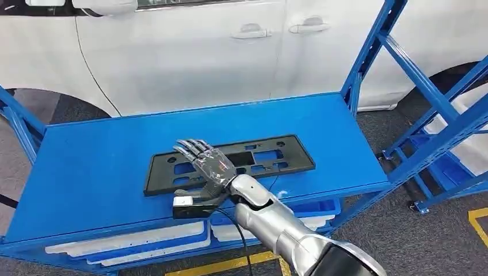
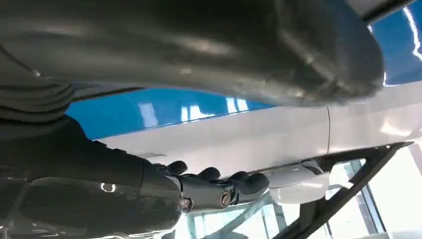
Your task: Take the parts from the cabinet and place them on the table.
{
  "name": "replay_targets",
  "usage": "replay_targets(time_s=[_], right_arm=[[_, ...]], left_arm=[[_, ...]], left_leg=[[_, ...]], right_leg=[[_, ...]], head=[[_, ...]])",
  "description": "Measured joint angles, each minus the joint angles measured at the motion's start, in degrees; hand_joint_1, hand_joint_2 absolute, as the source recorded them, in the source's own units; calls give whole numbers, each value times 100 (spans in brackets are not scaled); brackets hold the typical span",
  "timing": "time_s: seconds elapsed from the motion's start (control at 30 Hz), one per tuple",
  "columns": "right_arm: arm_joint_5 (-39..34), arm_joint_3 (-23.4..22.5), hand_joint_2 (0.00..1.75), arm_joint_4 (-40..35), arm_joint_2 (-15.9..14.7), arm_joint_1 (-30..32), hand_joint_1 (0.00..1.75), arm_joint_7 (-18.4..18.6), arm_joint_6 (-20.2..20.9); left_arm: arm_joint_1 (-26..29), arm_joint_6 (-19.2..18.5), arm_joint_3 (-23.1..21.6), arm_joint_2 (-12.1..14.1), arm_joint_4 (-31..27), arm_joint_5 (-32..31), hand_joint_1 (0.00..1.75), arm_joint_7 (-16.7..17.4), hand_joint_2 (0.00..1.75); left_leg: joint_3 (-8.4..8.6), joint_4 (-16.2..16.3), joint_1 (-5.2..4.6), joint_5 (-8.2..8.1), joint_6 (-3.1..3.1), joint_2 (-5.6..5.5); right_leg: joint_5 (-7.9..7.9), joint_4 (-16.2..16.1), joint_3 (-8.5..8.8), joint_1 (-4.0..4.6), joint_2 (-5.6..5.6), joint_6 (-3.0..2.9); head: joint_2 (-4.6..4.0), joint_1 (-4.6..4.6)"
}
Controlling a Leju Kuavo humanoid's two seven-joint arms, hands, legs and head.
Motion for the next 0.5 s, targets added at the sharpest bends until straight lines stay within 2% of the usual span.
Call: replay_targets(time_s=[0.03, 0.07, 0.1, 0.13, 0.2, 0.23, 0.3, 0.33, 0.4, 0.43, 0.47, 0.5], right_arm=[[44, 0, 175, 2, 0, -2, 0, 0, -4], [125, 0, 175, 2, -2, -6, 0, 11, -20], [233, 0, 175, 6, -4, -5, 0, 46, -44], [364, 4, 175, 35, -15, -15, 0, 106, -81], [696, 24, 175, 61, -24, -17, 0, 275, -122], [856, 37, 175, 87, -46, -19, 0, 348, -150], [1113, 59, 175, 122, -68, -32, 0, 459, -234], [1212, 61, 175, 144, -96, -49, 0, 505, -310], [1301, 68, 175, 181, -151, -65, 0, 533, -420], [1303, 68, 175, 205, -212, -56, 0, 531, -463], [1278, 59, 0, 225, -258, -49, 0, 496, -501], [1208, 33, 175, 236, -308, -36, 0, 424, -507]], left_arm=[[9, 0, 0, 0, 2, 0, 0, 0, 0], [6, 0, 0, -2, 0, 0, 0, 0, 0], [9, 0, 0, -9, 2, 0, 0, -2, 0], [-5, 6, 0, -13, 9, 0, 0, -11, 0], [-26, 22, 2, -13, 9, 0, 0, -35, 0], [-13, 26, 7, -13, 9, 0, 0, -37, 0], [-16, 44, 15, -11, 9, 0, 0, -37, 0], [-28, 50, 22, -11, 11, 0, 0, -50, 0], [-43, 44, 30, -22, 11, 0, 0, -61, 0], [-35, 44, 41, -22, 11, 0, 0, -68, 0], [-17, 42, 53, -22, 11, 0, 0, -68, 0], [-1, 35, 57, -20, 11, 0, 0, -72, 0]], left_leg=[[72, 5, -1, -32, -10, 0], [154, 5, -2, -87, -23, -1], [169, -4, 0, -134, -41, -3], [200, 5, -9, -151, -71, -2], [178, -12, -4, -170, -151, -3], [178, 51, -13, -129, -202, -3], [195, 129, 8, -254, -248, 8], [84, 388, 4, -402, -264, 7], [-399, 1233, 26, -802, -295, 7], [-654, 1641, 31, -945, -319, 7], [-804, 1825, 33, -949, -350, 7], [-802, 1704, 36, -800, -355, 7]], right_leg=[[319, -398, 113, 1, -1, -26], [725, -989, 311, 4, 0, -58], [1066, -1493, 444, 18, -3, -110], [891, -1524, 428, 63, -2, -139], [971, -1647, 431, 76, 6, -190], [946, -1646, 449, 76, 7, -230], [942, -1721, 588, 26, 18, -273], [924, -1735, 623, 12, 13, -301], [895, -1733, 636, 16, -1, -325], [884, -1730, 639, 19, -2, -326], [871, -1723, 646, 18, -1, -325], [854, -1714, 660, 14, 3, -315]], head=[[0, 0], [0, 0], [0, 2], [0, -2], [0, 11], [0, 9], [0, 11], [0, 9], [0, 9], [0, 9], [0, 9], [0, 9]])
